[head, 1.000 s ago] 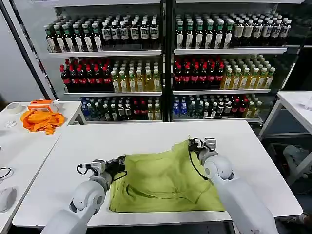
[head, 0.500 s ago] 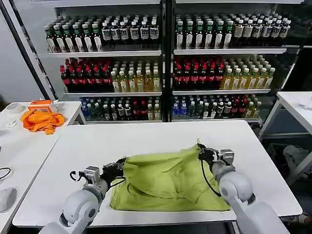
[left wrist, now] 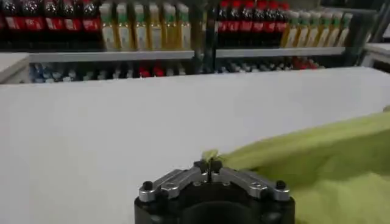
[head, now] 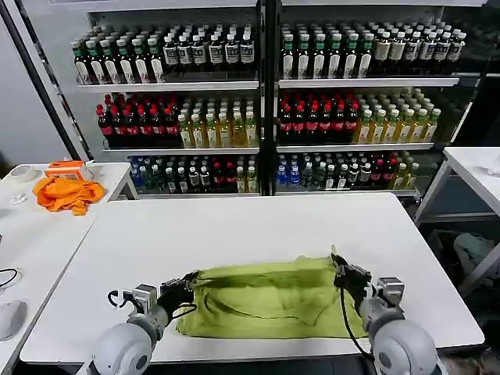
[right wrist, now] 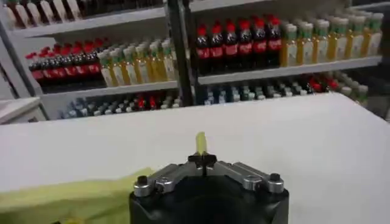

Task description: Fold and organize the clothes.

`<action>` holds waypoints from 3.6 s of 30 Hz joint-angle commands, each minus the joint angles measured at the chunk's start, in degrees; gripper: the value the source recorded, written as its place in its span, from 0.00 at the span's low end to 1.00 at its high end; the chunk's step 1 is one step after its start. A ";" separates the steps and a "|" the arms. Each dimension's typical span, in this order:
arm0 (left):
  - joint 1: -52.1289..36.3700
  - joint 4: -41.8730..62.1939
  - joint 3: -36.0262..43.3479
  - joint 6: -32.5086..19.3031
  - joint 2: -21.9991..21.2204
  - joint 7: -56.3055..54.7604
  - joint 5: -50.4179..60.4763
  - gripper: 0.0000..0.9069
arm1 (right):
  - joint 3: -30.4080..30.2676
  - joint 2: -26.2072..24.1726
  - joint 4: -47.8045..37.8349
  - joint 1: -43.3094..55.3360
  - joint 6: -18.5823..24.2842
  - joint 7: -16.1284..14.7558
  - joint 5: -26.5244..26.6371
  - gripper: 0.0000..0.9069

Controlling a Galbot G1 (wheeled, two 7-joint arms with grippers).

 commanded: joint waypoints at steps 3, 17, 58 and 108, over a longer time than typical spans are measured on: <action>1.39 1.04 0.08 0.10 0.17 0.75 6.26 0.47 | 1.07 2.76 1.67 -6.78 -0.50 0.60 -2.27 0.77; 5.70 -4.58 -1.20 -3.35 -3.82 -5.26 13.40 1.00 | 1.24 4.98 5.92 -10.38 0.96 -2.16 -10.19 1.00; 11.10 0.09 0.10 -10.67 -22.81 -16.18 6.84 0.02 | 2.30 9.30 8.08 -17.80 4.85 -3.28 -15.98 1.00; 0.35 -5.10 2.78 -3.14 -19.64 -8.50 -26.11 0.02 | 6.04 7.87 8.49 -17.82 4.80 -2.94 -14.00 1.00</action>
